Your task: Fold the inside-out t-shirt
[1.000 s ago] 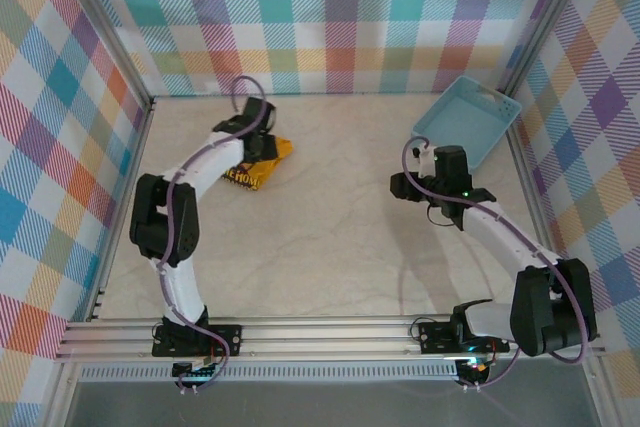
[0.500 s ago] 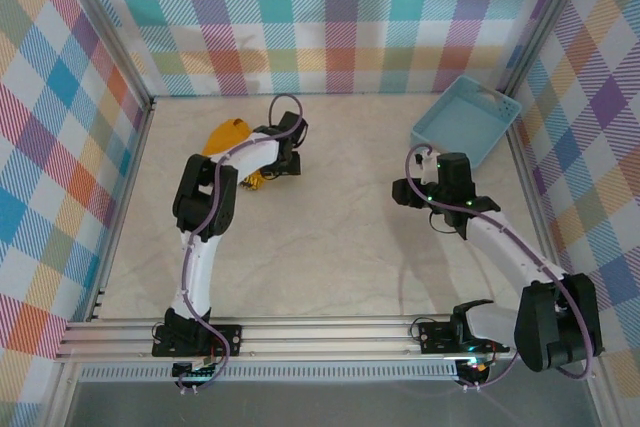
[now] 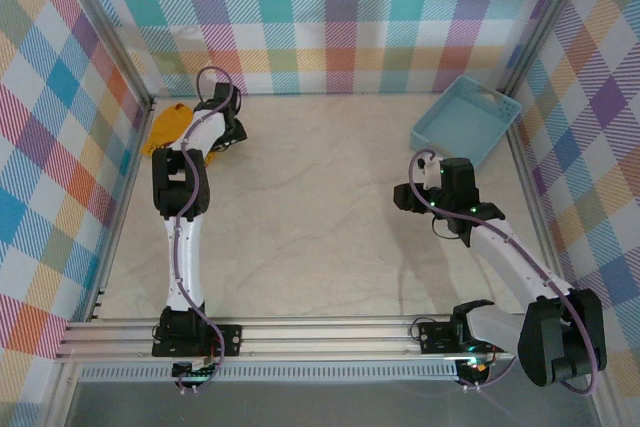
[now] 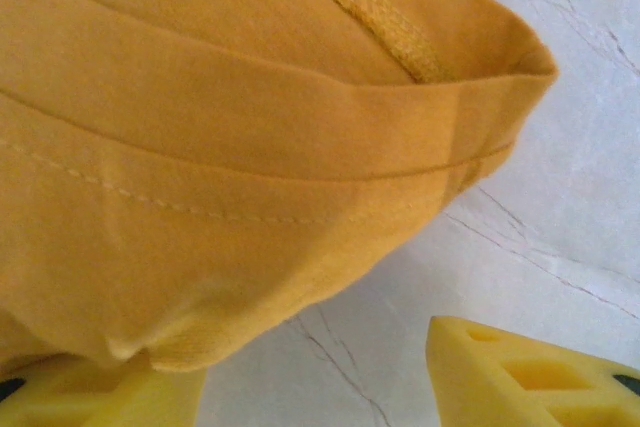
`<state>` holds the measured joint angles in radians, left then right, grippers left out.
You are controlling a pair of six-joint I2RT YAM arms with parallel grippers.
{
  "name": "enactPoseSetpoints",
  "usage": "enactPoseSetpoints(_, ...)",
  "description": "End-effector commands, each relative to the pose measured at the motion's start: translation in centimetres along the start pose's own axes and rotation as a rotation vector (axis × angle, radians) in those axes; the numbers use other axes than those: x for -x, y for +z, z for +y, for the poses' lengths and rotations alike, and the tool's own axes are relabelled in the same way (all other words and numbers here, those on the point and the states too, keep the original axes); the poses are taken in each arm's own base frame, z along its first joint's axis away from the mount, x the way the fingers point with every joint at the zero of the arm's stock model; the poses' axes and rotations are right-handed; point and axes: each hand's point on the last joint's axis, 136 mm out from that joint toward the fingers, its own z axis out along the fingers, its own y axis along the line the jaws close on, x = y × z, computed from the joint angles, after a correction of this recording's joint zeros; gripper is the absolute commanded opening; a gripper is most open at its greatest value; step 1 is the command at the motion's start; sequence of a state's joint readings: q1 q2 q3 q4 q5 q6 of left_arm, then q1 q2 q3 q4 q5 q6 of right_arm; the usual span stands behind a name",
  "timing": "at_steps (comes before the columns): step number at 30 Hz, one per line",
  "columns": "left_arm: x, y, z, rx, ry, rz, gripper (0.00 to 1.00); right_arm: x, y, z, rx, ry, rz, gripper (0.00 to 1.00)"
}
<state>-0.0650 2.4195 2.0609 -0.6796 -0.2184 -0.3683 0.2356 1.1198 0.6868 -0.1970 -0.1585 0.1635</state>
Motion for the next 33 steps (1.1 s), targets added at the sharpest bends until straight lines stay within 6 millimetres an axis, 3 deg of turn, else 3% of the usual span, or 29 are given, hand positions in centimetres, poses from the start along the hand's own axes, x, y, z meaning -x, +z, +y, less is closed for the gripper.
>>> enactPoseSetpoints(1,-0.1,-4.1,-3.8,-0.143,0.069,-0.011,0.62,-0.6,0.1,-1.1,-0.048,-0.040,0.009,0.62)
enactPoseSetpoints(4,-0.8,-8.0,-4.7,-0.234,0.083,-0.079,0.69,-0.4,0.7,-2.7,-0.111,-0.059,-0.005,0.65)
enactPoseSetpoints(6,-1.8,-10.5,-4.1,-0.296,0.064,-0.134,0.84,-0.1,1.1,-3.8,-0.146,-0.071,-0.034,0.67)
enactPoseSetpoints(7,-2.4,-11.6,-3.4,-0.318,0.056,-0.175,0.99,0.1,1.4,-4.6,-0.177,-0.079,-0.047,0.71)
enactPoseSetpoints(8,-2.9,-12.7,-2.4,-0.328,0.049,-0.234,1.00,0.3,1.7,-5.3,-0.210,-0.092,-0.061,0.92)
enactPoseSetpoints(9,-3.7,-13.5,-1.6,-0.330,0.054,-0.277,1.00,0.5,1.9,-6.0,-0.242,-0.103,-0.071,1.00)
enactPoseSetpoints(11,-5.4,-15.0,0.6,-0.318,0.071,-0.362,1.00,0.8,2.2,-7.8,-0.328,-0.130,-0.106,1.00)
enactPoseSetpoints(17,-10.0,-16.0,5.9,-0.184,0.181,-0.530,1.00,0.5,3.7,-9.4,-0.367,-0.222,-0.173,1.00)
enactPoseSetpoints(20,-10.7,-16.5,6.4,-0.180,0.252,-0.580,1.00,0.9,3.9,-10.2,-0.389,-0.242,-0.202,1.00)
enactPoseSetpoints(24,-12.3,-14.8,7.2,-0.157,0.302,-0.592,1.00,2.1,3.4,-9.3,-0.272,-0.257,-0.317,1.00)
enactPoseSetpoints(29,-12.5,-14.2,6.0,-0.266,0.351,-0.667,1.00,2.7,3.4,-8.2,-0.113,-0.261,-0.384,1.00)
enactPoseSetpoints(33,-12.7,-11.6,6.3,-0.332,0.305,-0.640,1.00,1.9,4.8,-10.1,-0.109,-0.175,-0.396,1.00)
